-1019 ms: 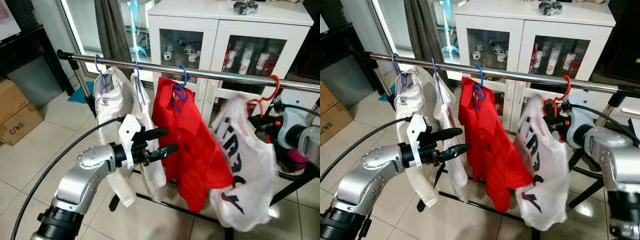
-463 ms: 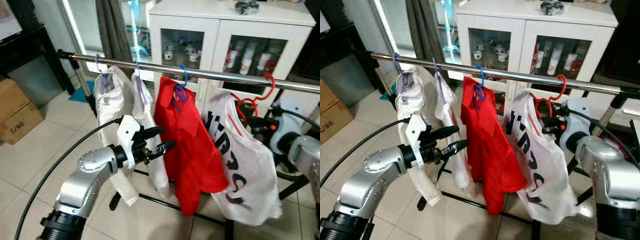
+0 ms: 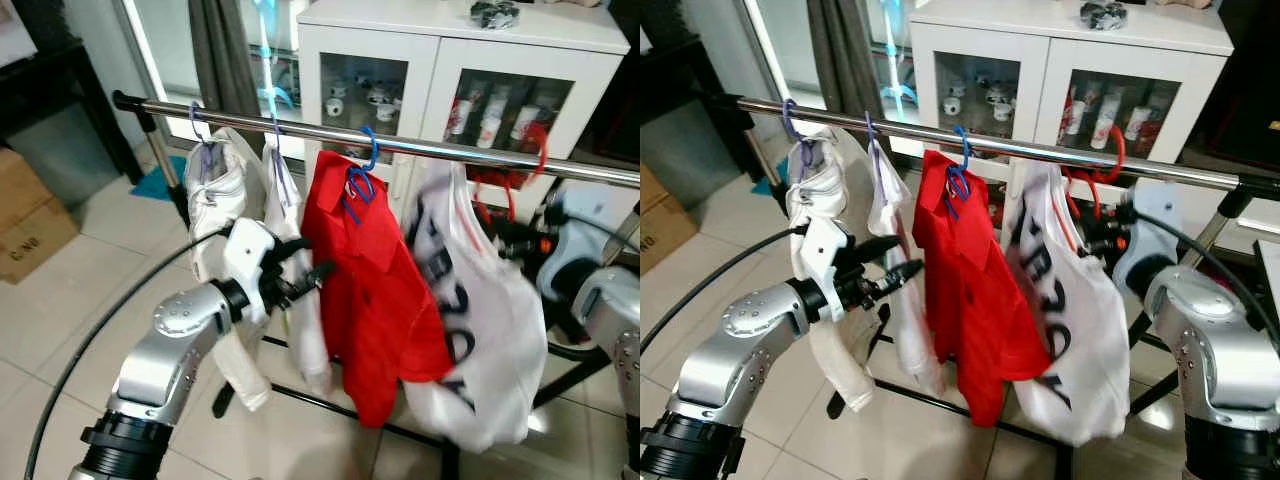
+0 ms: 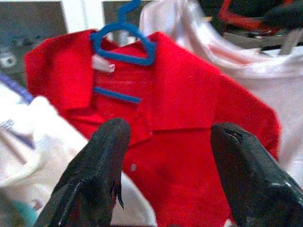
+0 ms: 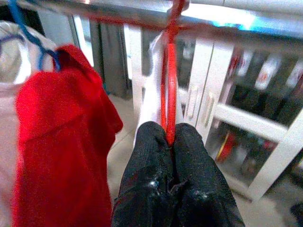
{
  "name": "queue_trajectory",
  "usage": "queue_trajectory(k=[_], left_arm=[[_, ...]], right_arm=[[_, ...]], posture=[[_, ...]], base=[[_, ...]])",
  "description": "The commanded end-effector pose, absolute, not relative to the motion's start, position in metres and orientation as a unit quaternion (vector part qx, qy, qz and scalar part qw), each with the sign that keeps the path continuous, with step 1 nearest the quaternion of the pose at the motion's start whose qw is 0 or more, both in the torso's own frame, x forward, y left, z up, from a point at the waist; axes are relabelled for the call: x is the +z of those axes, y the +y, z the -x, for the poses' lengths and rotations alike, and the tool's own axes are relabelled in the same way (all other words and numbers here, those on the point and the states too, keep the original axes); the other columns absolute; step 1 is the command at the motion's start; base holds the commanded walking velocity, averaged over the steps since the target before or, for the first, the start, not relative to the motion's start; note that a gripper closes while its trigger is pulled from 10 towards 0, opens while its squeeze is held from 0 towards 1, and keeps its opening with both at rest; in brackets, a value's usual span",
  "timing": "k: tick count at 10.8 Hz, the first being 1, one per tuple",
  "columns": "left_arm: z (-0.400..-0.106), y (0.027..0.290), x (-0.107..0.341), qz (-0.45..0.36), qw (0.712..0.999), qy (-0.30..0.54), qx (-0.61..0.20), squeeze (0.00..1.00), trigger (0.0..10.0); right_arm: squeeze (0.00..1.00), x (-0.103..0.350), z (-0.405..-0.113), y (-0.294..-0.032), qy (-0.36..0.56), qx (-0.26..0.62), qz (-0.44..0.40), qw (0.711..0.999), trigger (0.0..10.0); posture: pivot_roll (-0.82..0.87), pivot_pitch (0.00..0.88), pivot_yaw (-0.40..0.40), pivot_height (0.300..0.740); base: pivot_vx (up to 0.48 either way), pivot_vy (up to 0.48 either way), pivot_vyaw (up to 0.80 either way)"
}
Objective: Hang hanger
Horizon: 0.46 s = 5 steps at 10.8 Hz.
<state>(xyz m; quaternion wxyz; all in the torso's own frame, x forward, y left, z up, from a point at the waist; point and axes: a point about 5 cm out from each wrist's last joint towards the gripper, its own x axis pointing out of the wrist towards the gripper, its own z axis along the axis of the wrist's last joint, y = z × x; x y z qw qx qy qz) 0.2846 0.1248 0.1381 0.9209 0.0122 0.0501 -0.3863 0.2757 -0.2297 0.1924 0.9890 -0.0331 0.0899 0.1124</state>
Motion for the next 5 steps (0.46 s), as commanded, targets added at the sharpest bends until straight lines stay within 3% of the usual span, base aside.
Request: queue_trajectory(k=[1, 3, 5], left_arm=[[-0.288, 0.128, 0.142, -0.024, 0.928, 0.051, -0.368, 0.0, 10.0], [-0.292, 0.126, 0.144, -0.006, 0.936, 0.044, -0.35, 0.0, 10.0], [-0.297, 0.14, 0.135, -0.012, 0.953, 0.051, -0.299, 0.0, 10.0]], right_arm=[[0.0, 0.204, -0.271, -0.229, 0.058, 0.108, 0.031, 0.992, 0.0], [0.0, 0.204, -0.244, -0.216, 0.057, 0.111, 0.026, 0.992, 0.0], [0.0, 0.169, -0.222, -0.194, 0.096, 0.11, 0.011, 0.989, 0.0]], posture=[[-0.19, 0.0, 0.024, 0.74], [-0.23, 0.0, 0.062, 0.74], [-0.23, 0.0, 0.035, 0.74]], base=[[0.0, 0.0, 0.0], [0.0, 0.0, 0.0], [0.0, 0.0, 0.0]])
